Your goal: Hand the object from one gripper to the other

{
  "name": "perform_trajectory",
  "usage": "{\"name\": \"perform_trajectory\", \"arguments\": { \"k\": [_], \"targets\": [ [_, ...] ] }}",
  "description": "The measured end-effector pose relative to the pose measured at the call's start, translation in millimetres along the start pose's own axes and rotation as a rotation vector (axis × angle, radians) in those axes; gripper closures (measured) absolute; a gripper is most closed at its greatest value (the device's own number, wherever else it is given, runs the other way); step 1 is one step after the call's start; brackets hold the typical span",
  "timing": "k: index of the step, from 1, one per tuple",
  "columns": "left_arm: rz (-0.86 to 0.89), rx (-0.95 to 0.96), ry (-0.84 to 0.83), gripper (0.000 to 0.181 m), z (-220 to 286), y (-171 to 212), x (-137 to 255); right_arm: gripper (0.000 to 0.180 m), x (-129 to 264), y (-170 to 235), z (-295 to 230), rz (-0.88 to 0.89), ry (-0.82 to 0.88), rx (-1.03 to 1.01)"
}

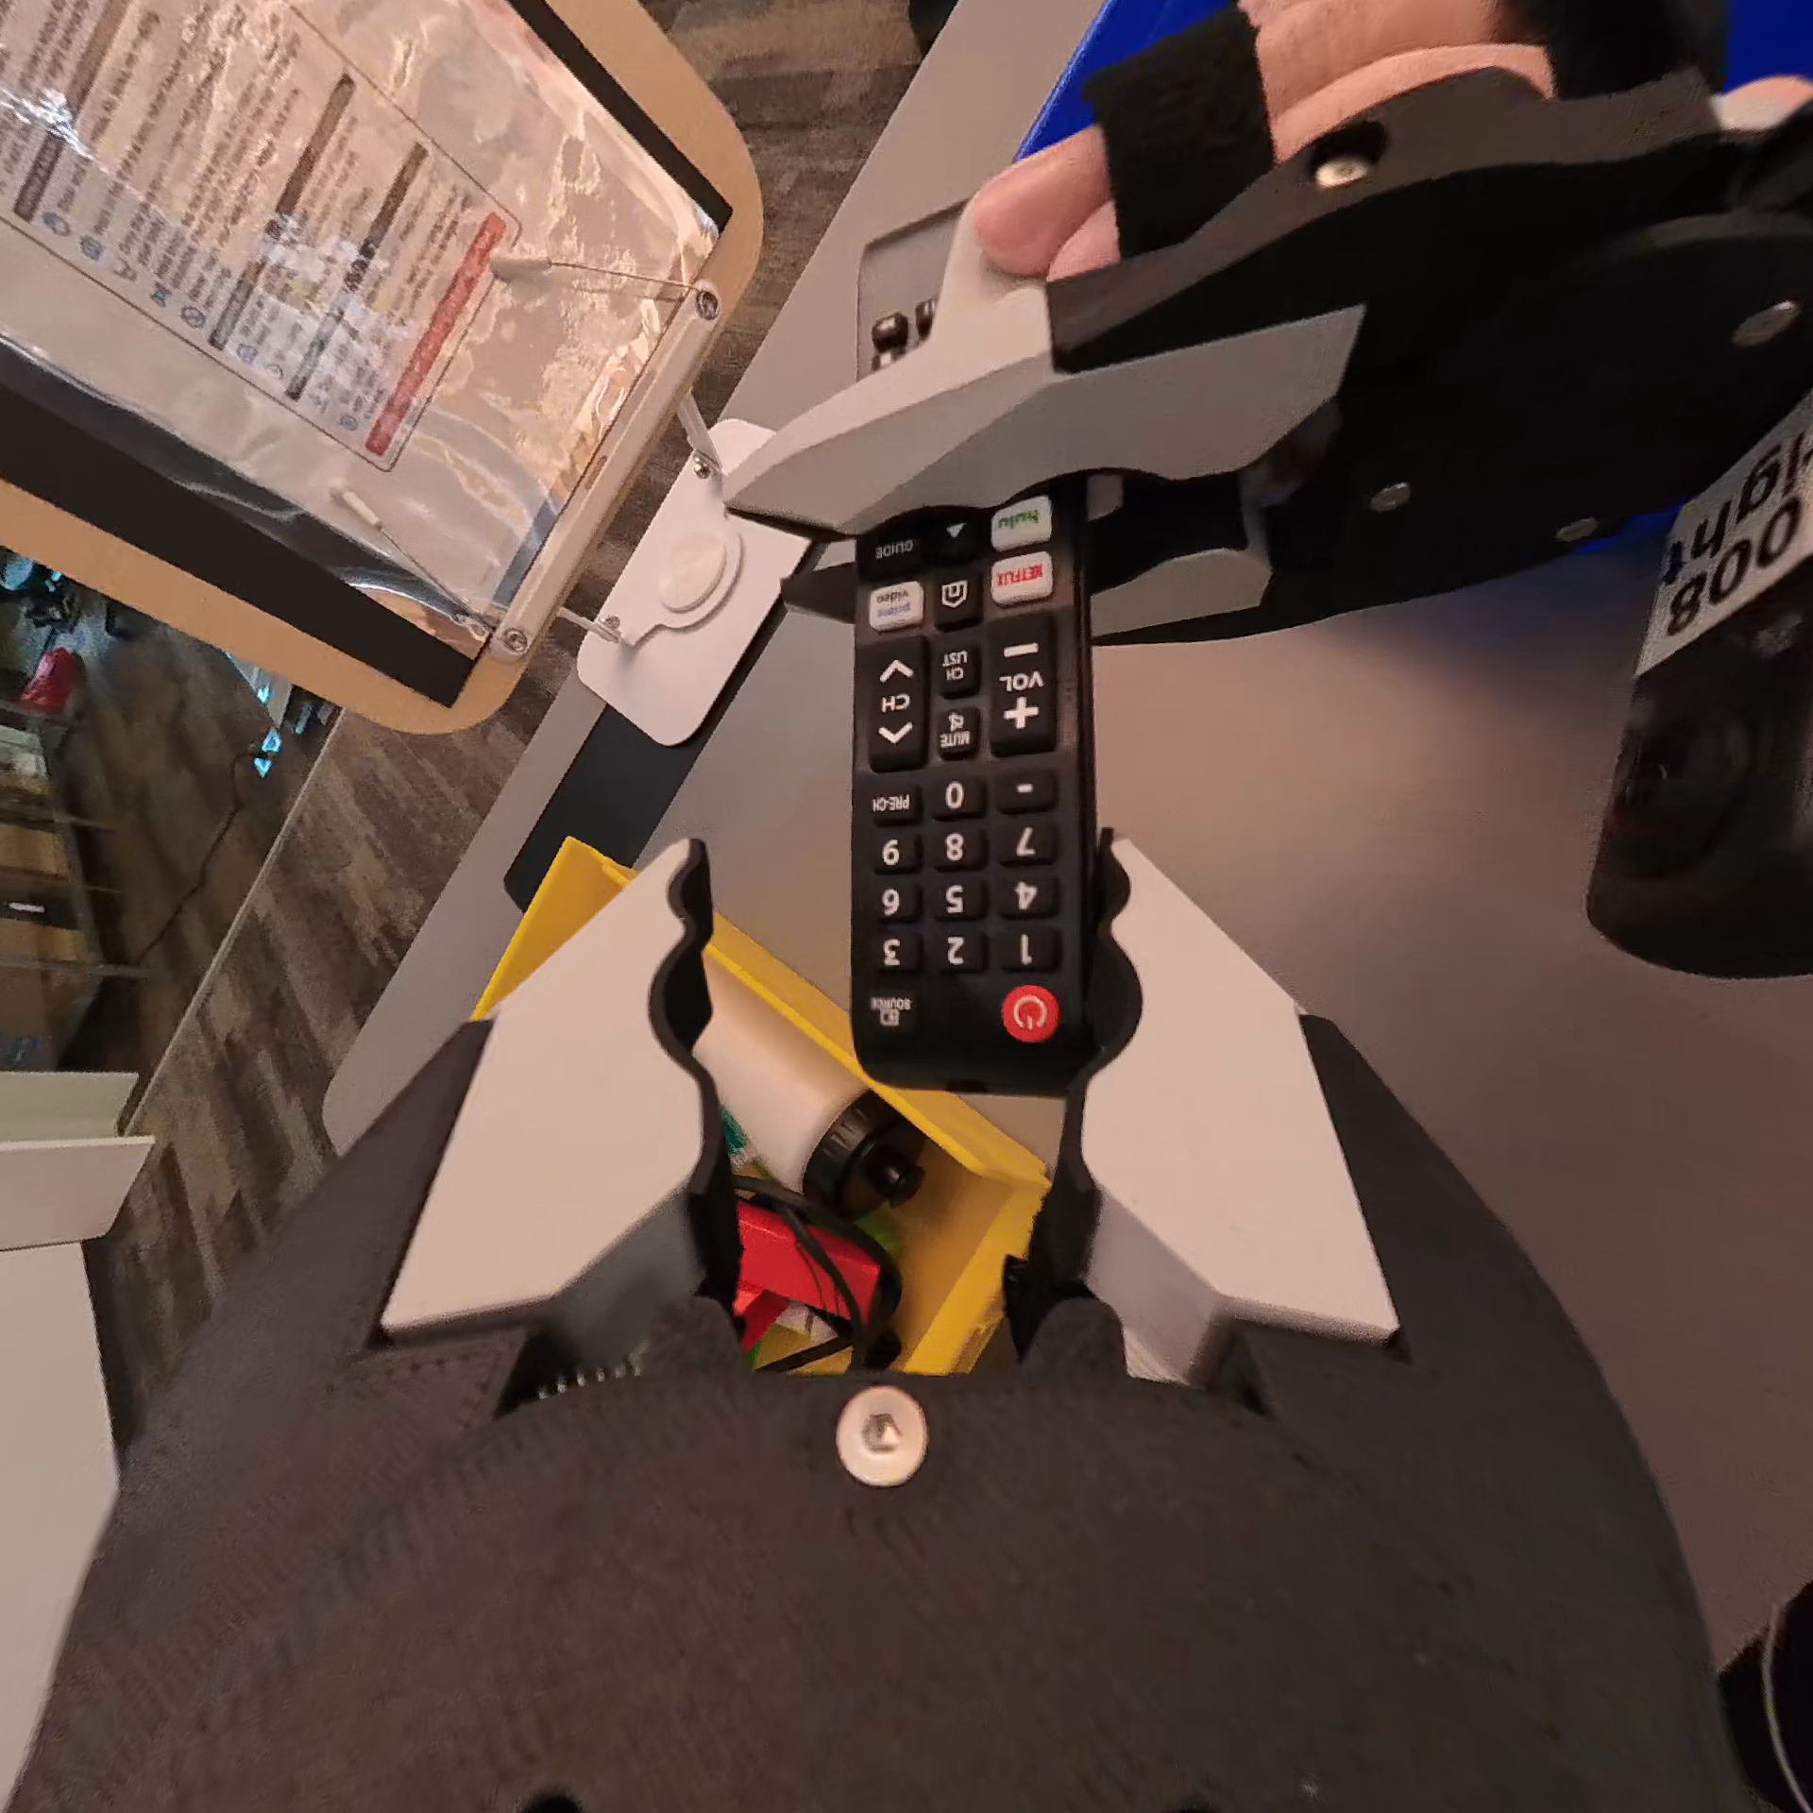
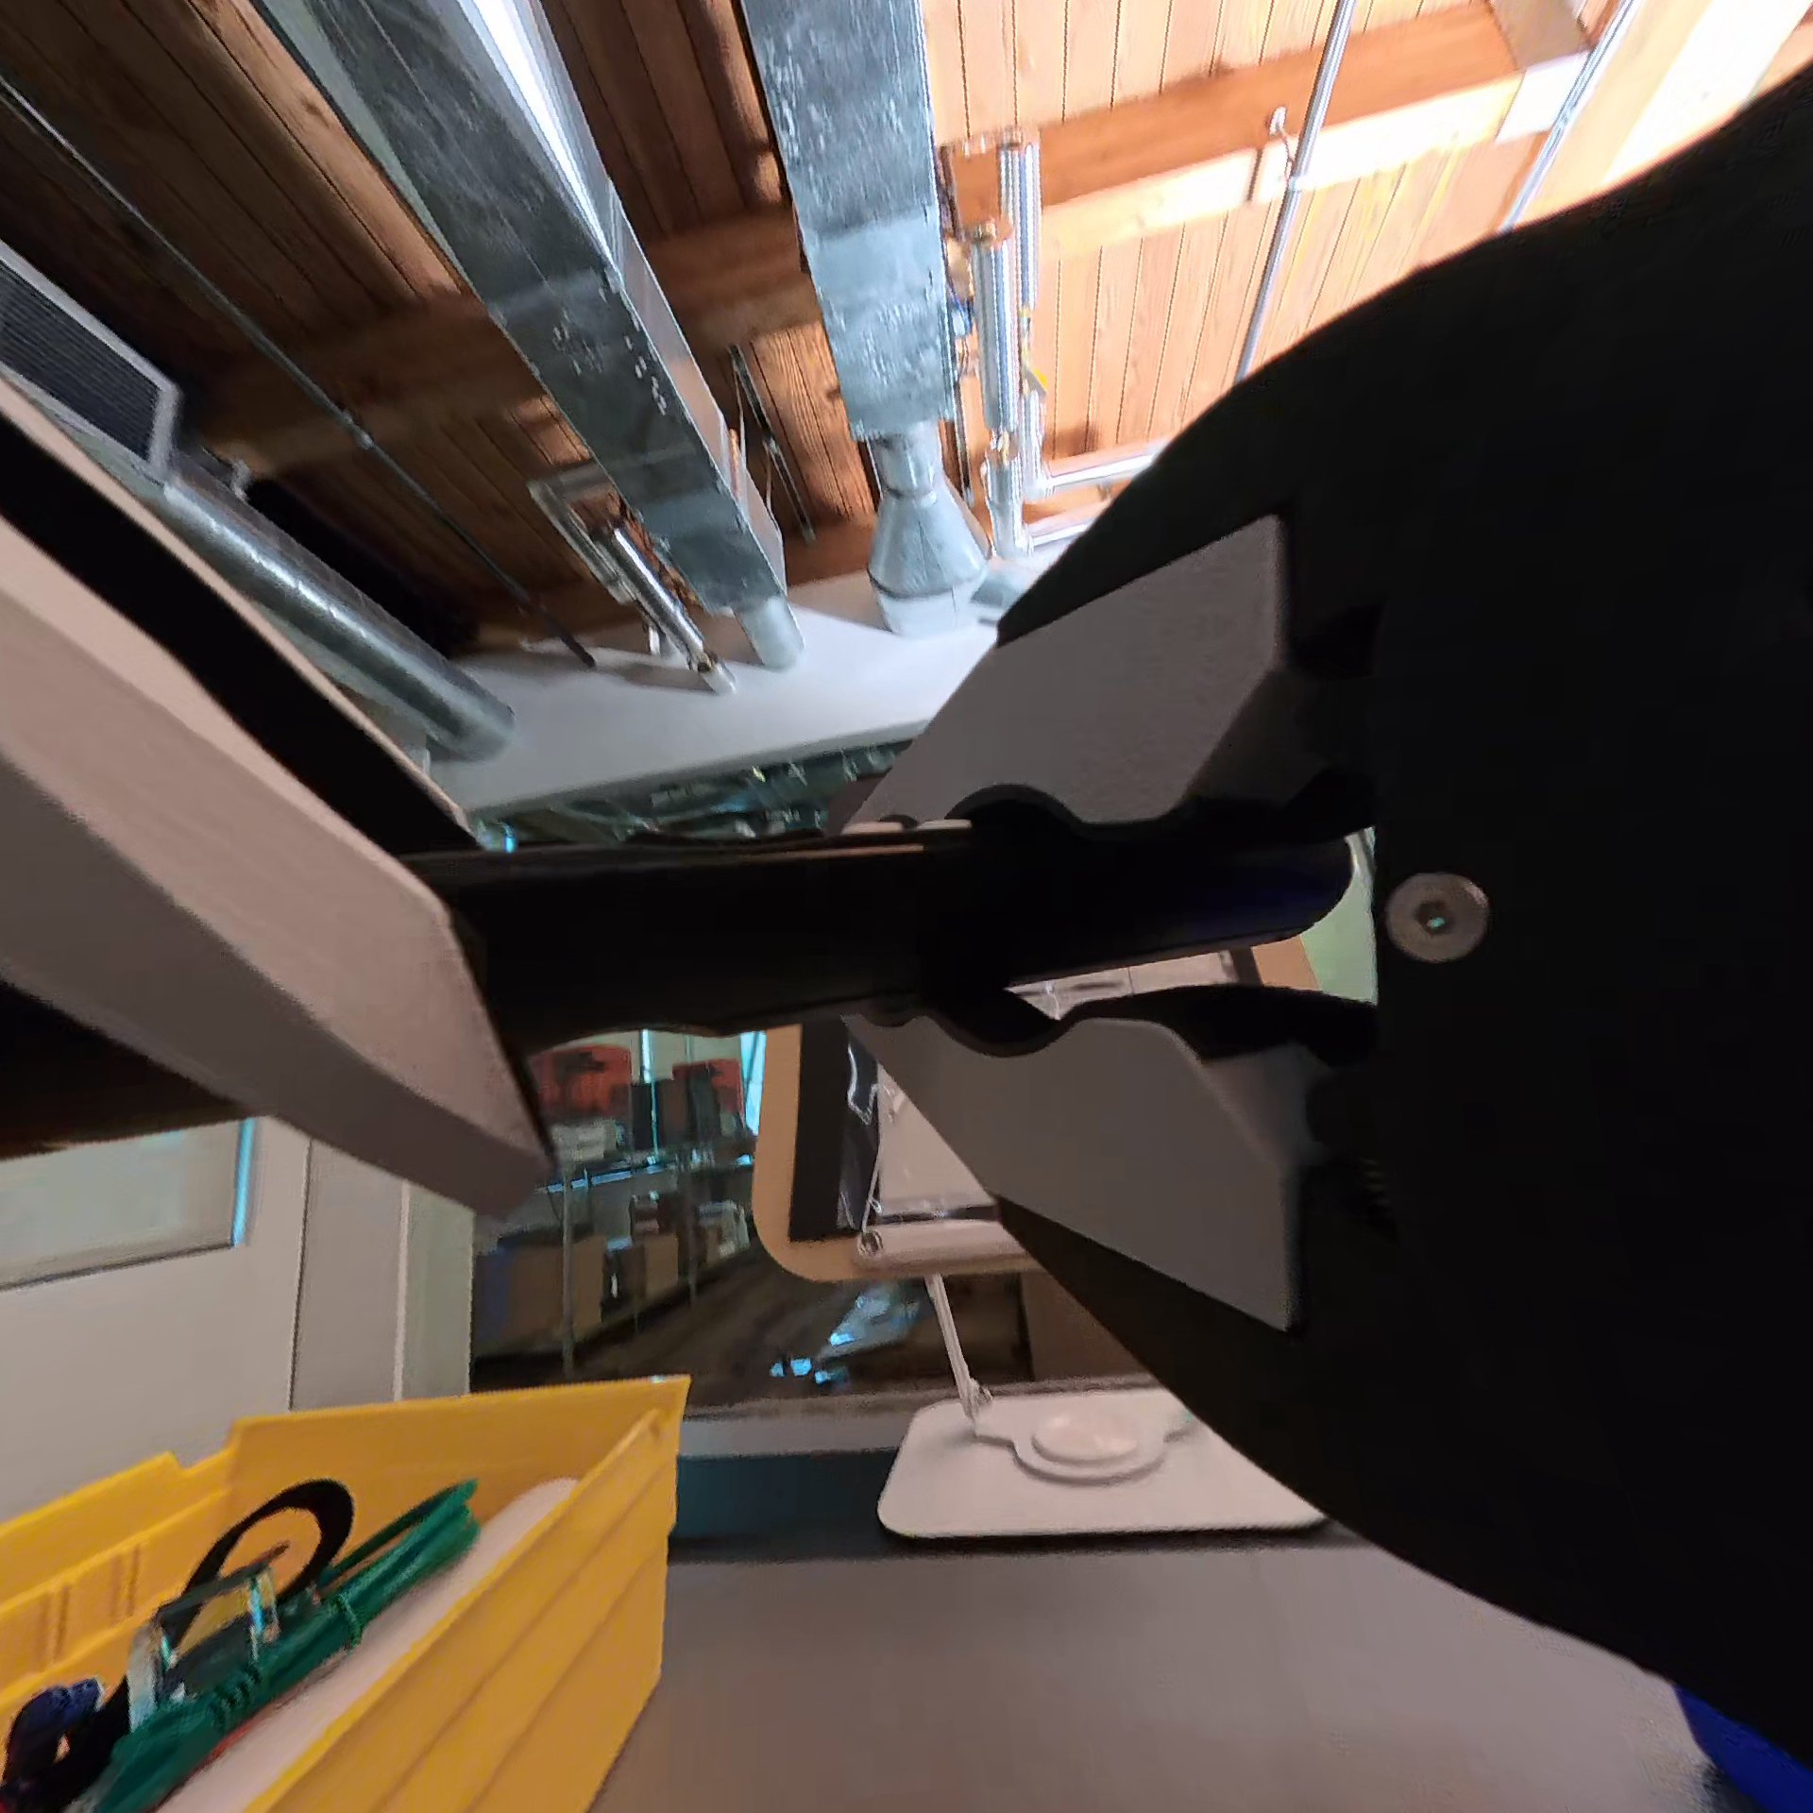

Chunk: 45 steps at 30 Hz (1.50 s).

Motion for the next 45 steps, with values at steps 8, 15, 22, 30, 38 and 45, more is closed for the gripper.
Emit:
{"name": "perform_trajectory", "arguments": {
  "k": [8,15,22,30,38,45],
  "targets": [
    [0.024,0.029,0.045,0.102,6,-1,2,0.157,1,-9,19,0.027,0.134,0.055],
    [0.021,0.042,0.074,0.098,11,-1,1,0.156,4,-15,31,0.052,0.229,0.096],
    [0.018,0.049,0.088,0.098,14,1,3,0.156,5,-19,34,0.069,0.258,0.109],
    [-0.012,0.03,0.073,0.1,13,4,0,0.158,3,-19,21,0.073,0.173,0.085],
    [-0.111,-0.09,-0.035,0.112,4,9,-9,0.157,13,-14,-27,-0.118,-0.407,-0.169],
    [-0.188,-0.264,-0.096,0.15,5,10,-19,0.156,38,-7,-40,-0.279,-0.7,-0.277]
  ]
}}
Point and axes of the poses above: each gripper's, where its closed fingertips meet, x back along the fingers, y out of its underside, z = x × y across the jaws, the point moved 1 cm from there along x, back along the fingers, and after that the axes turned 15 degrees about y, right-handed, at the moved point
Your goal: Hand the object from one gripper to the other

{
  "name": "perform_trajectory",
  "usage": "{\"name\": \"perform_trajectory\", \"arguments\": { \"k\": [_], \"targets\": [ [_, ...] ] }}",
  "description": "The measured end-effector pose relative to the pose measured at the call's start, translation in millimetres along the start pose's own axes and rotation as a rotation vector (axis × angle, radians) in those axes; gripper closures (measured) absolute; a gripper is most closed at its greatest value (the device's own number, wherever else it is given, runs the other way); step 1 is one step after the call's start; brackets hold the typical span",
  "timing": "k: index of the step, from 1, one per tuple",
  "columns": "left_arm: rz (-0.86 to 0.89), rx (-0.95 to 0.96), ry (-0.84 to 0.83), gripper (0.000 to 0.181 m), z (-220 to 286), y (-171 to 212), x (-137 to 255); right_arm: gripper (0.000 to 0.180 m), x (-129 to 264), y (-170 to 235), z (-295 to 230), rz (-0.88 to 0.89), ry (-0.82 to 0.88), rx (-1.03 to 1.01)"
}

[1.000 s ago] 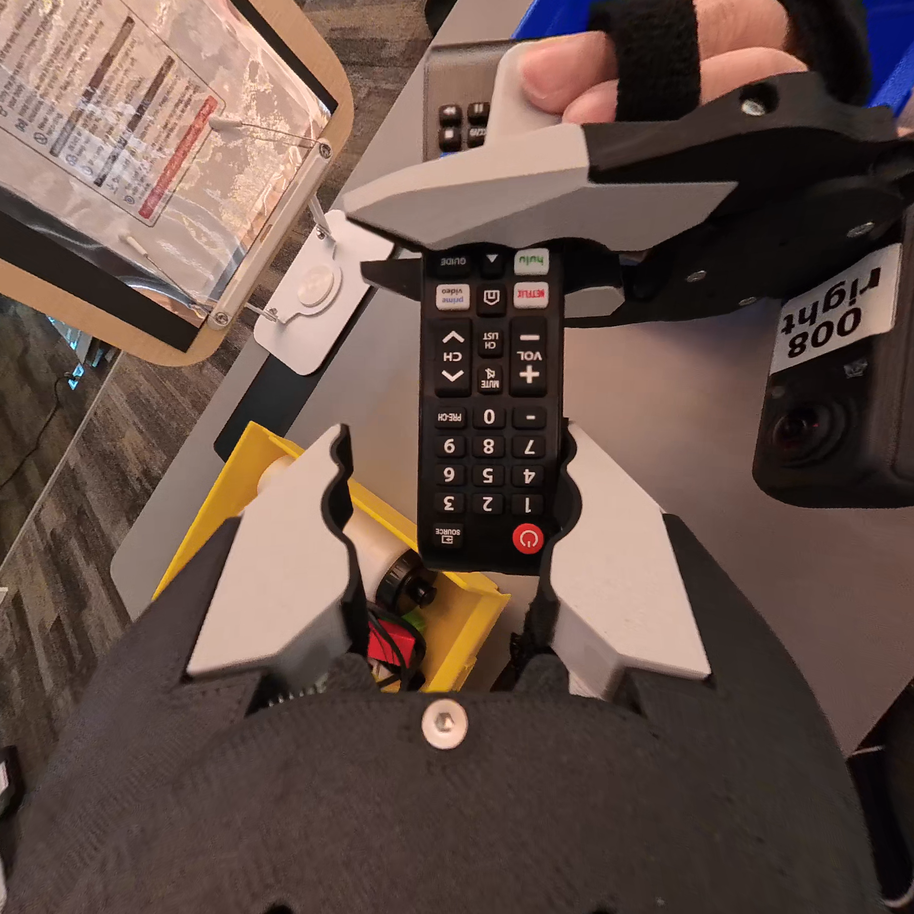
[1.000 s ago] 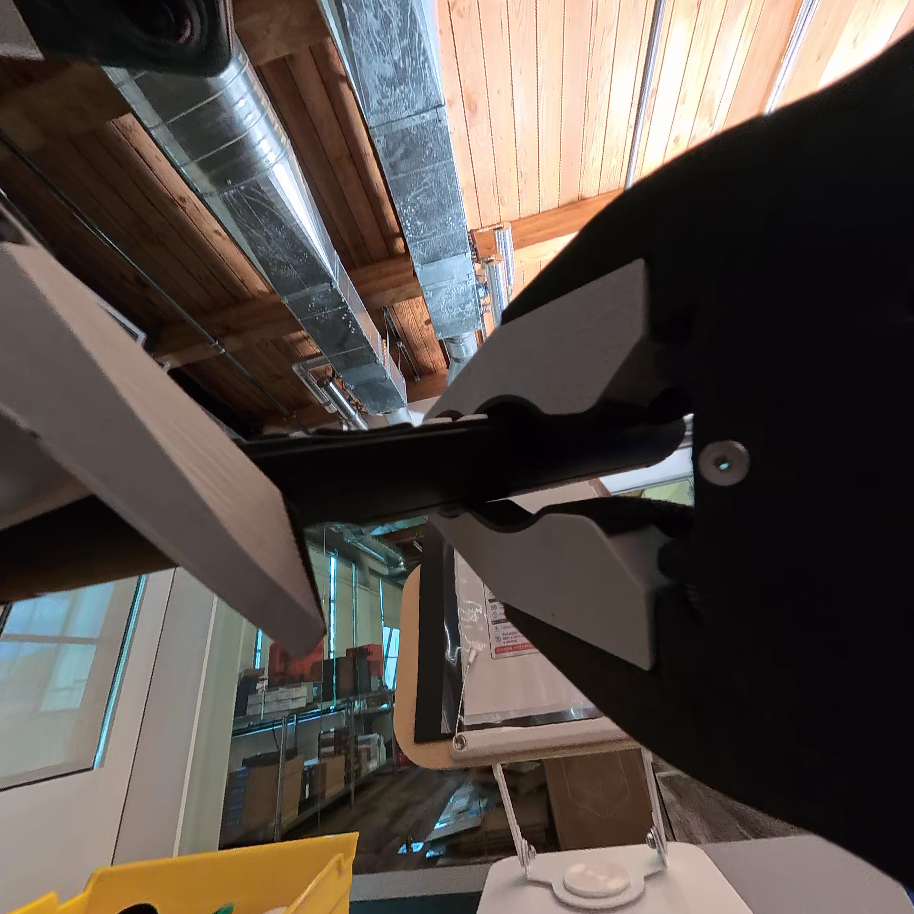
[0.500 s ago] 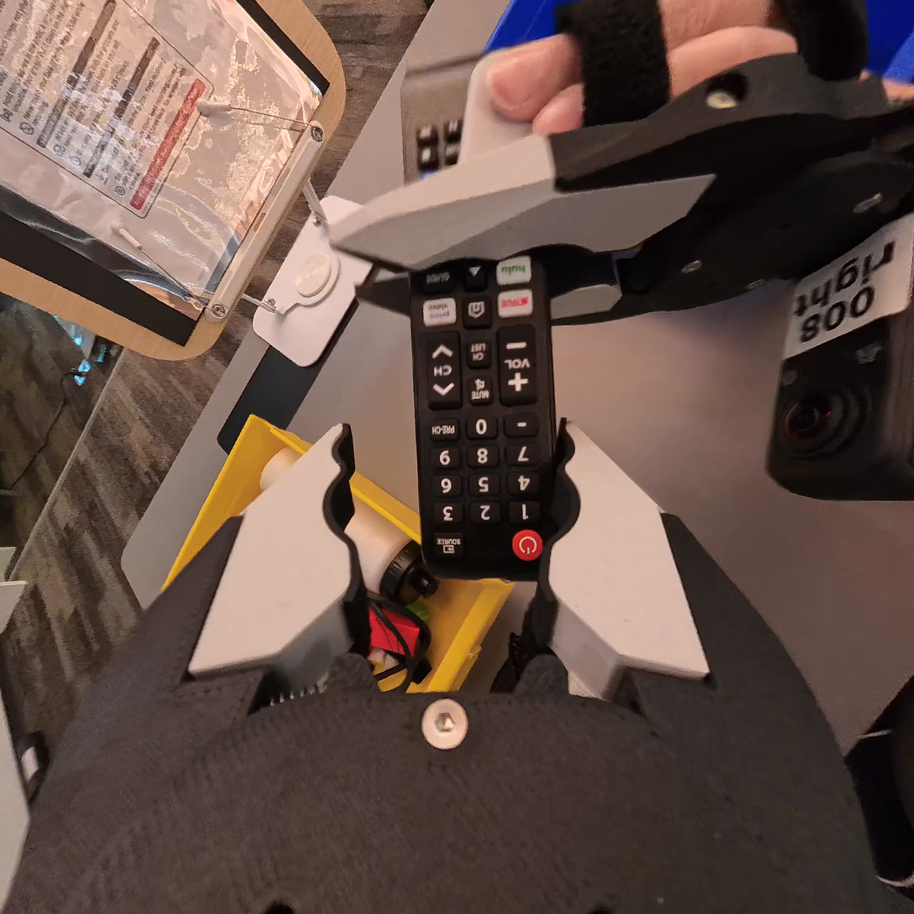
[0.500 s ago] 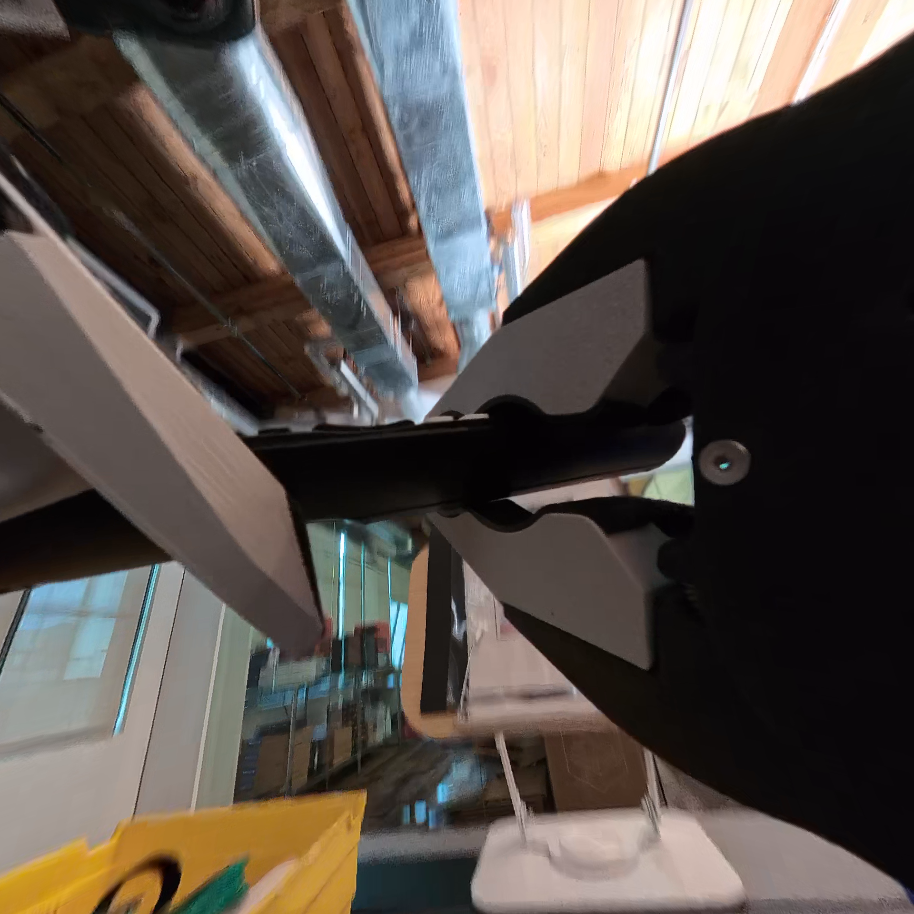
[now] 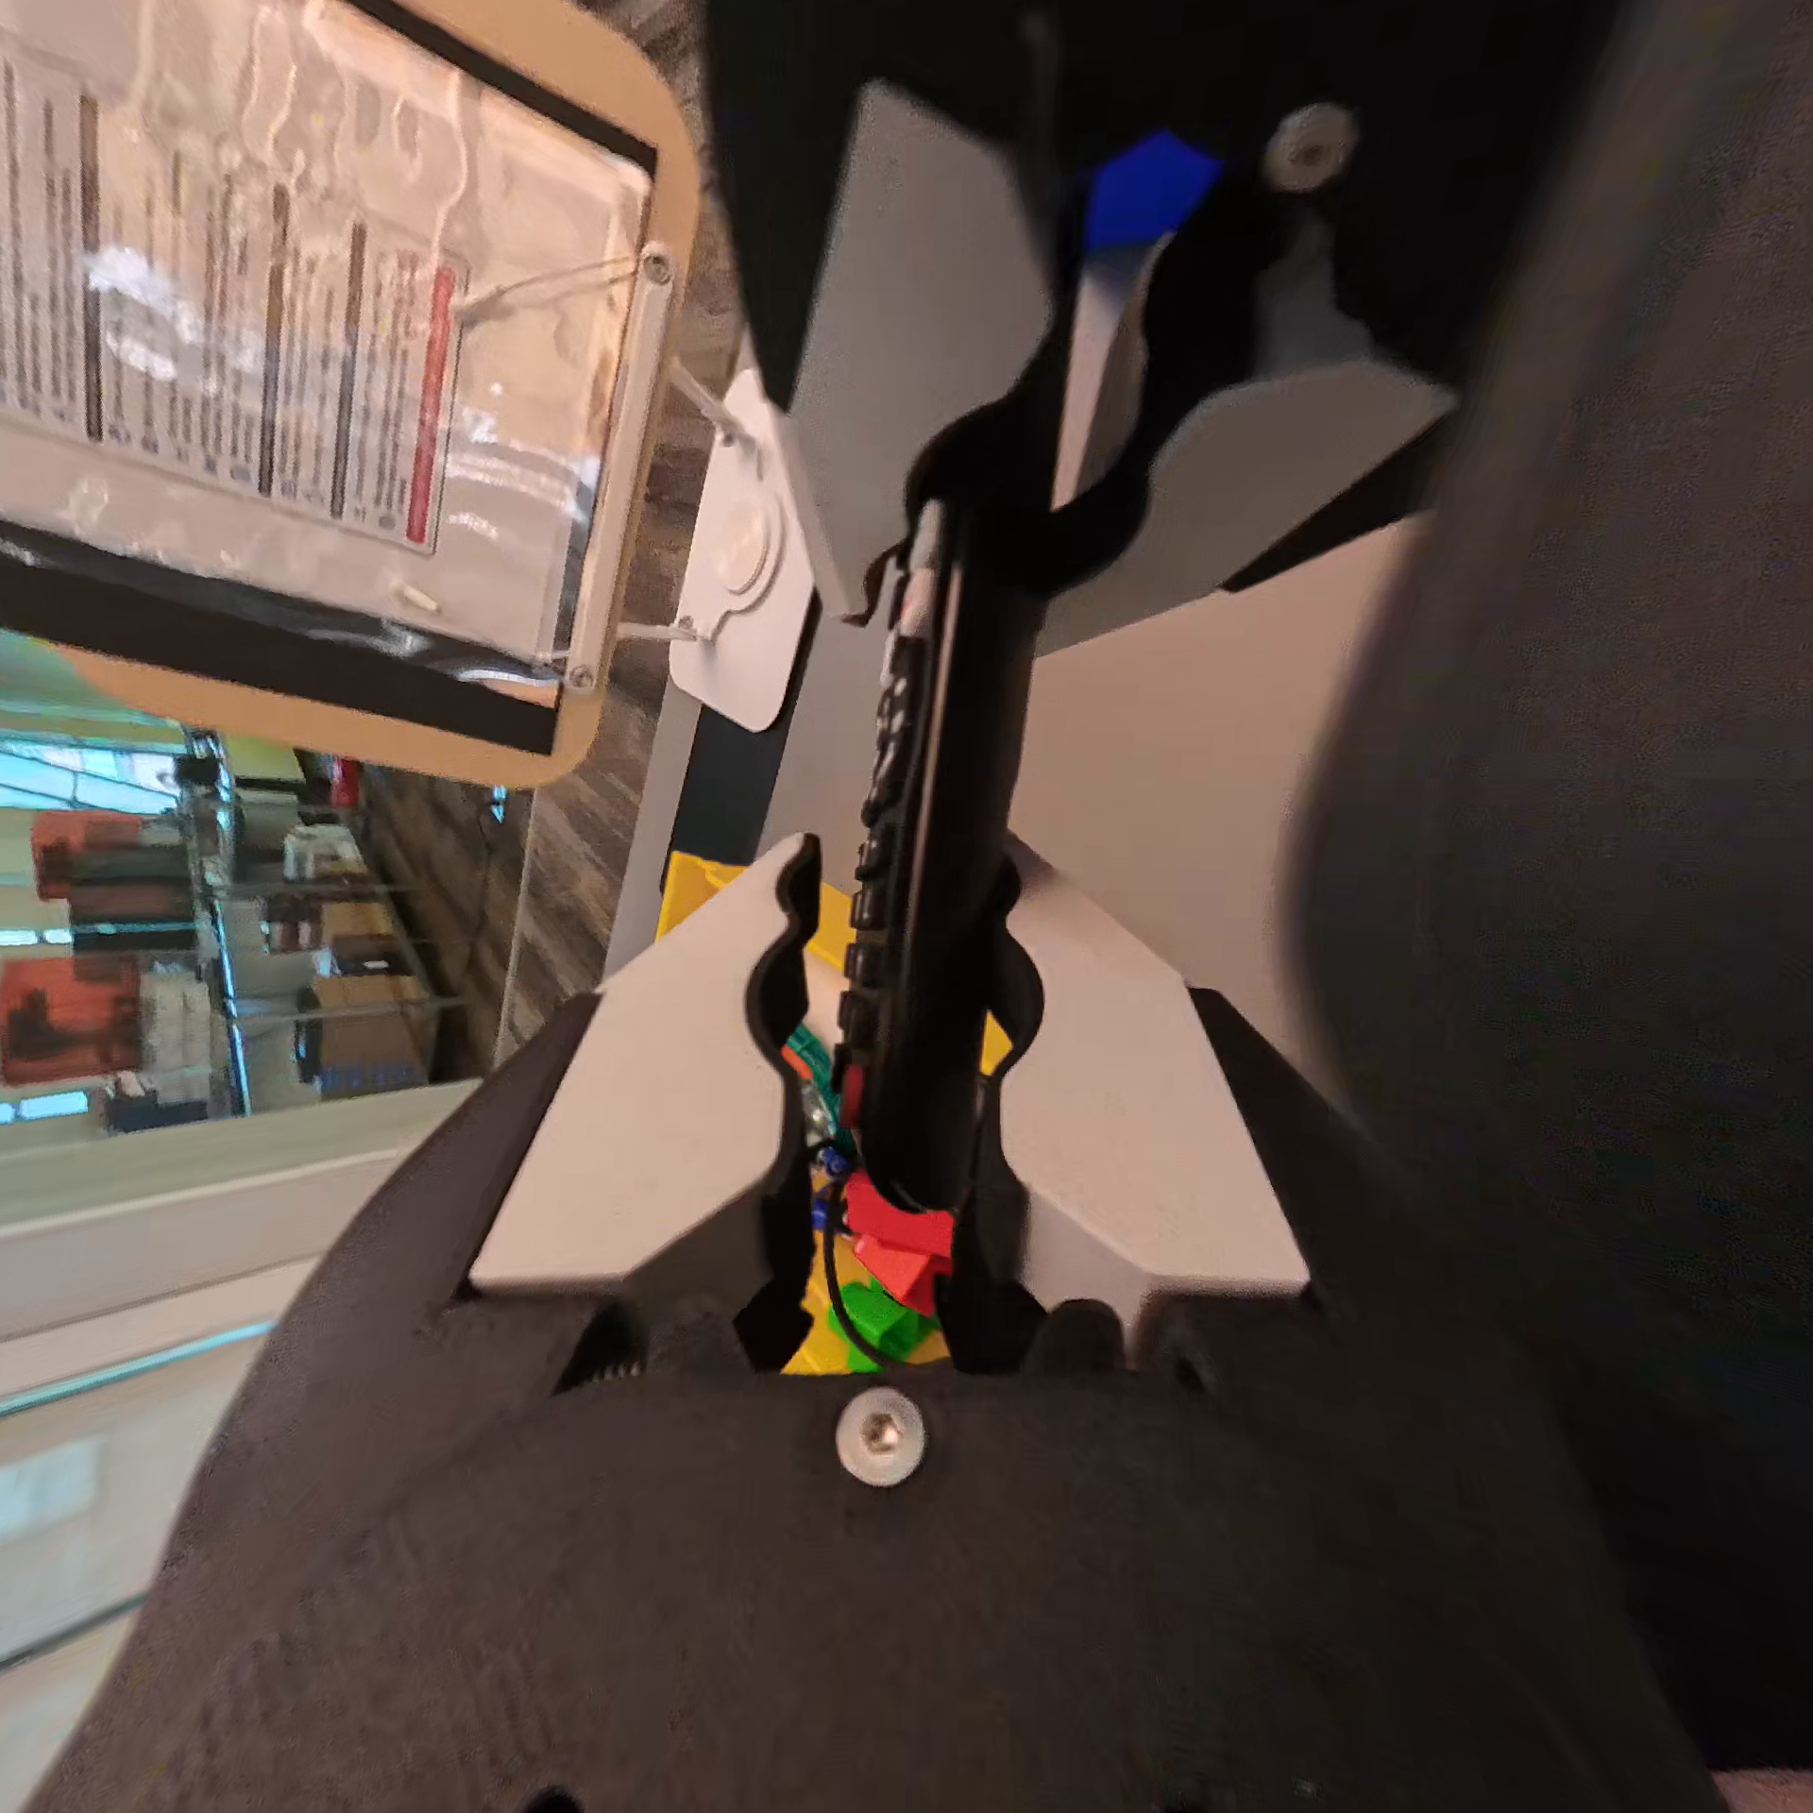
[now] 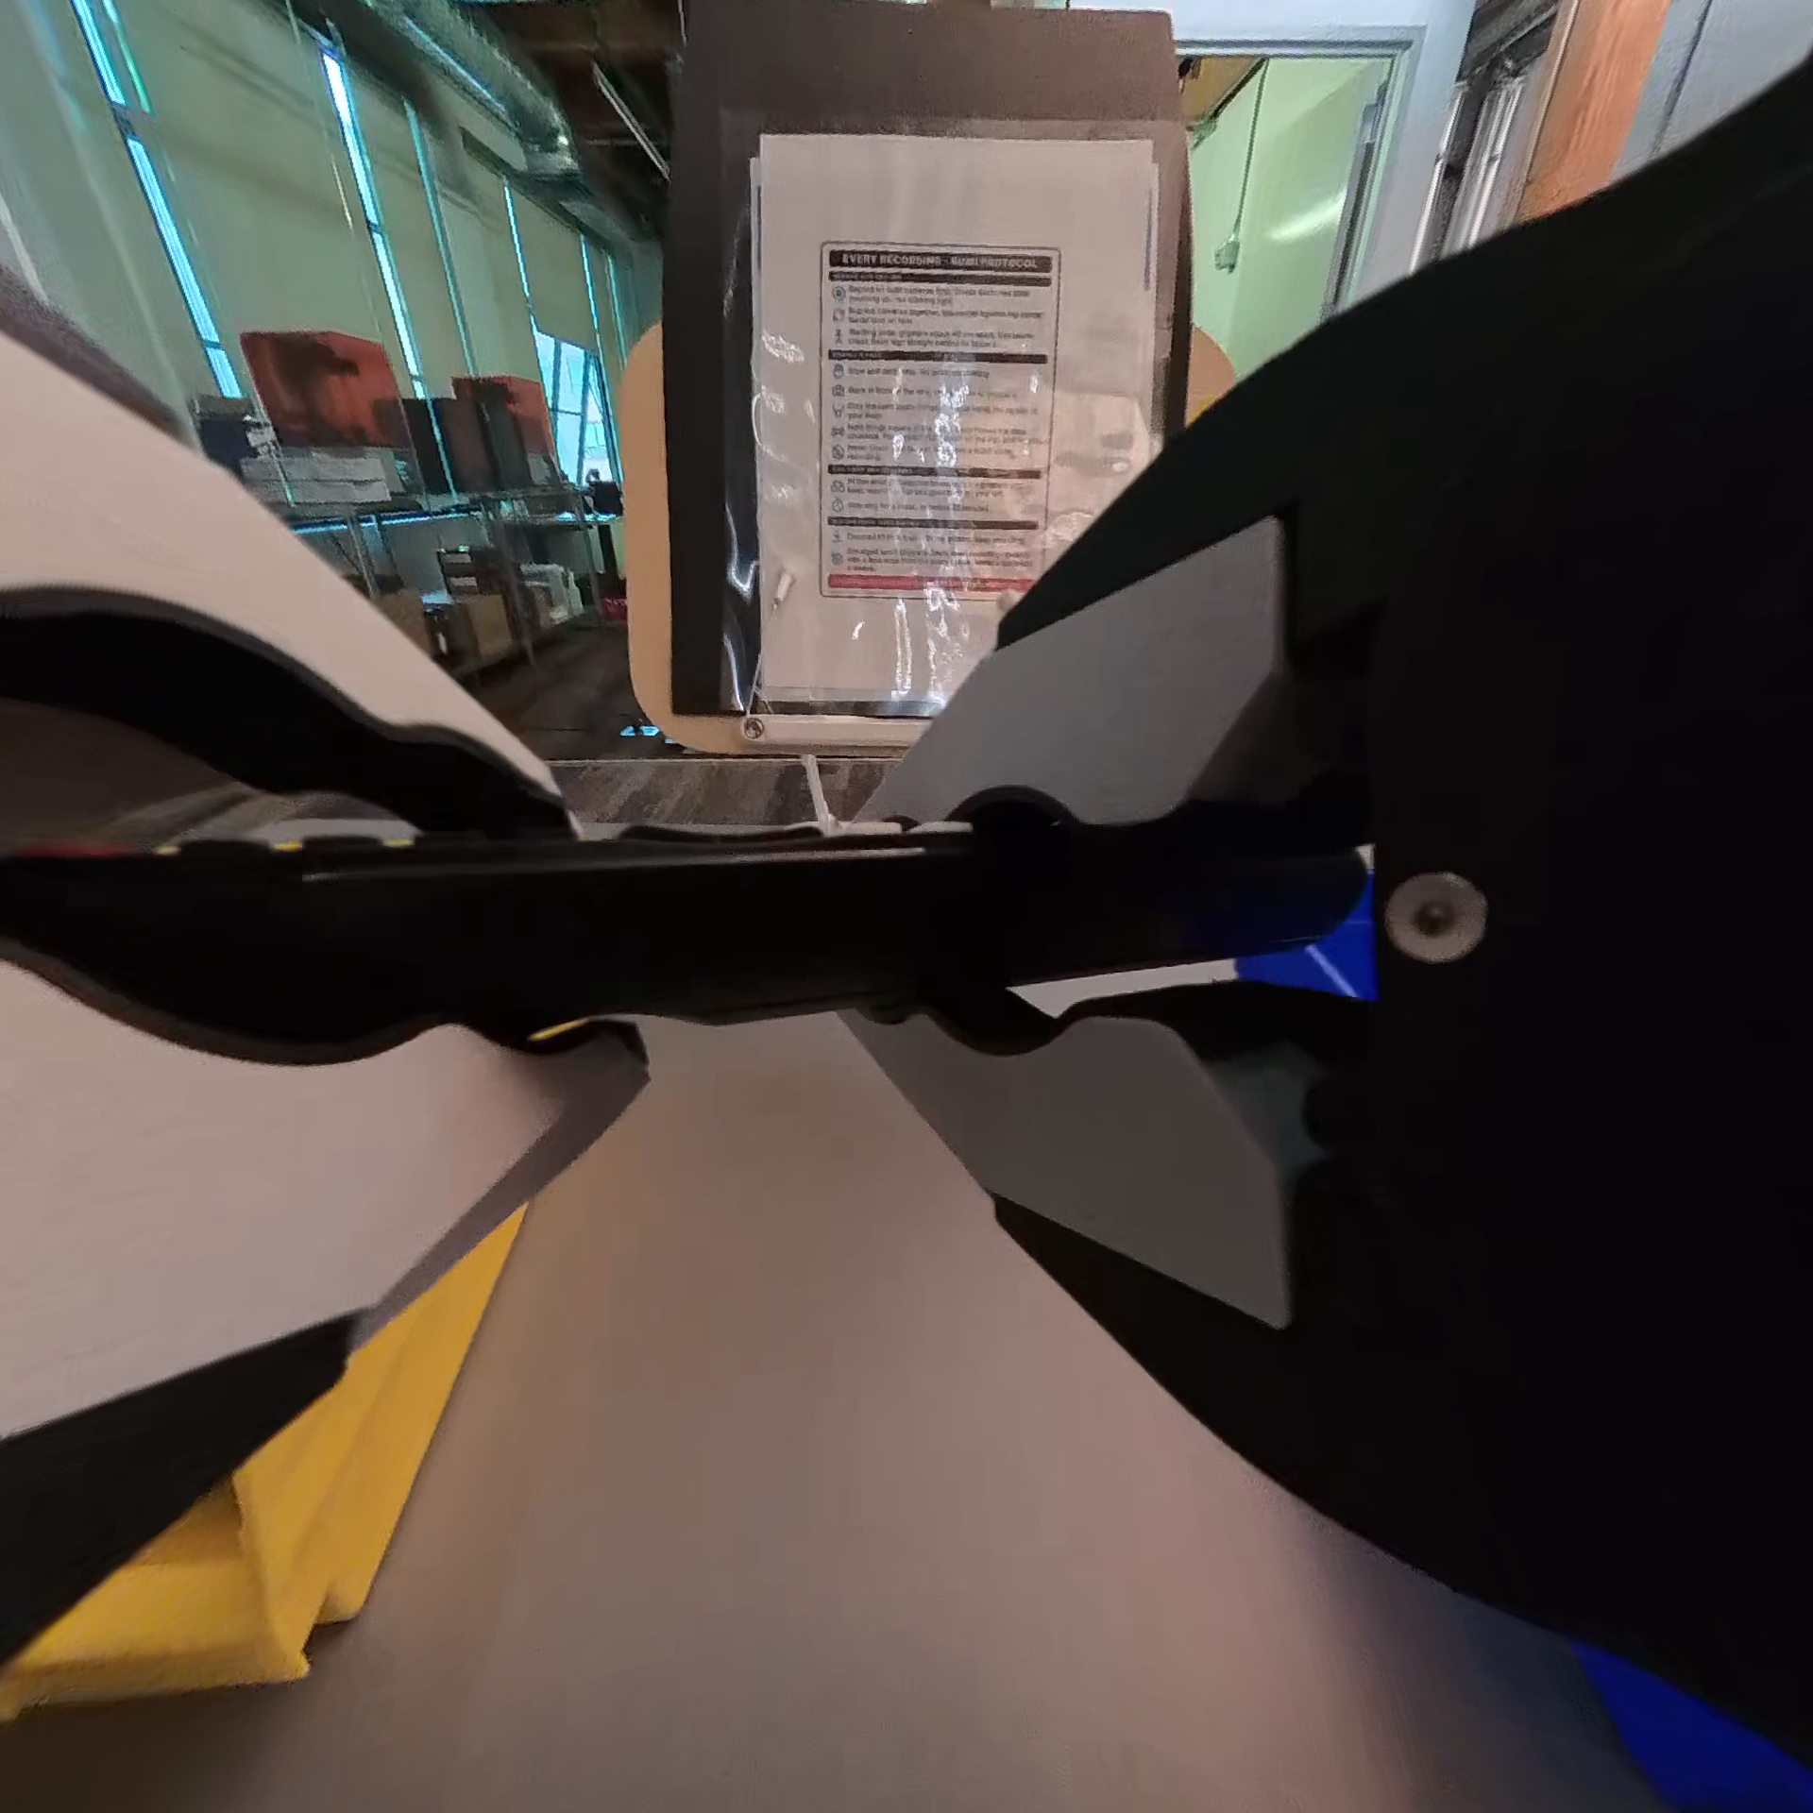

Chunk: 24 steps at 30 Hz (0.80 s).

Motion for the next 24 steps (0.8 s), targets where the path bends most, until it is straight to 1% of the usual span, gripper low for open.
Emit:
{"name": "perform_trajectory", "arguments": {
  "k": [2,4,8,11,14,17,18,21,24],
  "targets": [
    [0.011,-0.028,0.013,0.158,4,-6,-2,0.156,3,5,1,-0.024,0.0,0.027],
    [0.026,-0.025,0.001,0.157,2,-10,-2,0.155,4,8,7,-0.018,0.024,0.032],
    [0.062,-0.014,0.015,0.158,1,-14,0,0.155,7,5,14,0.056,0.08,0.066],
    [0.101,0.007,0.025,0.158,-2,-17,7,0.15,11,-1,26,0.107,0.168,0.107],
    [0.166,0.039,0.016,0.159,-9,-18,19,0.144,17,-5,45,0.152,0.293,0.129],
    [0.256,0.114,0.034,0.159,-17,-15,37,0.123,31,-12,76,0.214,0.454,0.068],
    [0.301,0.14,0.039,0.159,-21,-15,45,0.12,39,-14,88,0.239,0.516,0.043],
    [0.453,0.212,0.068,0.16,-29,-14,70,0.121,64,-16,117,0.334,0.668,-0.068],
    [0.645,0.273,0.125,0.16,-35,-18,96,0.128,83,-18,135,0.463,0.713,-0.282]
  ]
}}
Point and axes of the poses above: each gripper's, where its closed fingertips meet, x back along the fingers, y out of its underside, z = x × y across the jaws, the point moved 1 cm from there along x, back along the fingers, and after that the axes turned 15 degrees about y, right-handed, at the moved point
